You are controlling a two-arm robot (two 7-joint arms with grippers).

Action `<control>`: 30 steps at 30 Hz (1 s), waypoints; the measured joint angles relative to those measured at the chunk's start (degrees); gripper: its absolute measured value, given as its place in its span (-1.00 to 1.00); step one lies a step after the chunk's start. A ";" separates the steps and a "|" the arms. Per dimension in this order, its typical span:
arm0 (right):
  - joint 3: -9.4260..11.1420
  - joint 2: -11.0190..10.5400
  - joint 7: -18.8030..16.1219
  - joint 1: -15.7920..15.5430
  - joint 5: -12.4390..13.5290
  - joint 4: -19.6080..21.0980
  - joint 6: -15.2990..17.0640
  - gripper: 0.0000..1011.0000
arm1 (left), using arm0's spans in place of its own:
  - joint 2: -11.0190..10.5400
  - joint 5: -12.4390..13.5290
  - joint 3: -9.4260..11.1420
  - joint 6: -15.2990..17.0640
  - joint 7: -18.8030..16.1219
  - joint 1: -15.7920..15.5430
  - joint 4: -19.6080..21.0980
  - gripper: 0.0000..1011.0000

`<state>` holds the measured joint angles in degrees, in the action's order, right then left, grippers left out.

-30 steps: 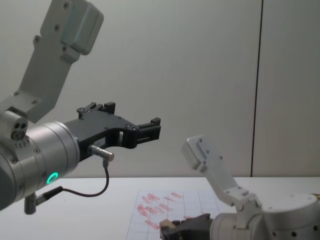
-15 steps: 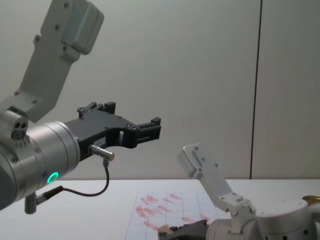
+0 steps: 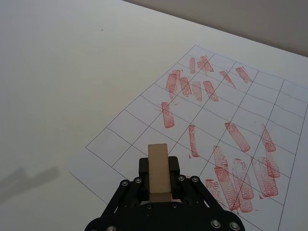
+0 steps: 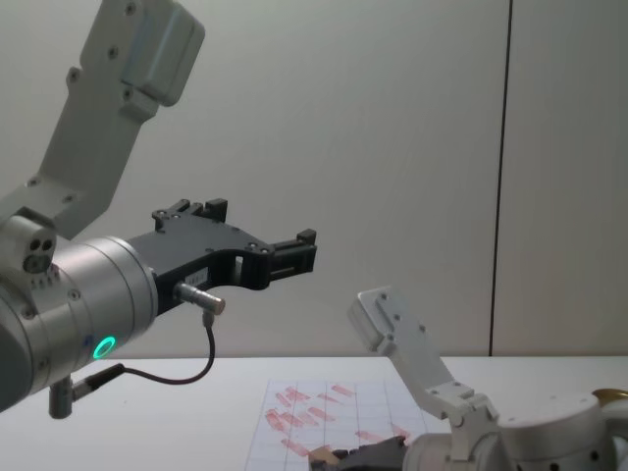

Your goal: Use the one hand to pick up the stamp and affix it onto the A4 paper.

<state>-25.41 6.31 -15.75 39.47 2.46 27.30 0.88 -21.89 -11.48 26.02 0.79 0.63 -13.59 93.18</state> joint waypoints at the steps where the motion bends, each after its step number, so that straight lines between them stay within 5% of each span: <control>1: 0.01 0.02 -0.02 0.02 0.00 -0.11 0.00 -0.57 | 0.00 0.00 0.00 0.00 0.00 0.00 0.00 0.96; 18: 0.44 -0.08 -0.18 -0.33 0.12 0.29 0.88 -0.57 | 0.00 0.00 0.00 0.00 0.00 0.00 0.00 0.96; 30: 1.50 -2.08 0.99 -4.16 1.30 11.88 2.86 -0.57 | 0.00 0.00 0.00 0.00 0.00 0.00 0.00 0.96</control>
<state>-23.91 4.23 -14.76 35.31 3.76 39.18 3.74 -21.89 -11.48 26.03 0.80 0.62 -13.59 93.18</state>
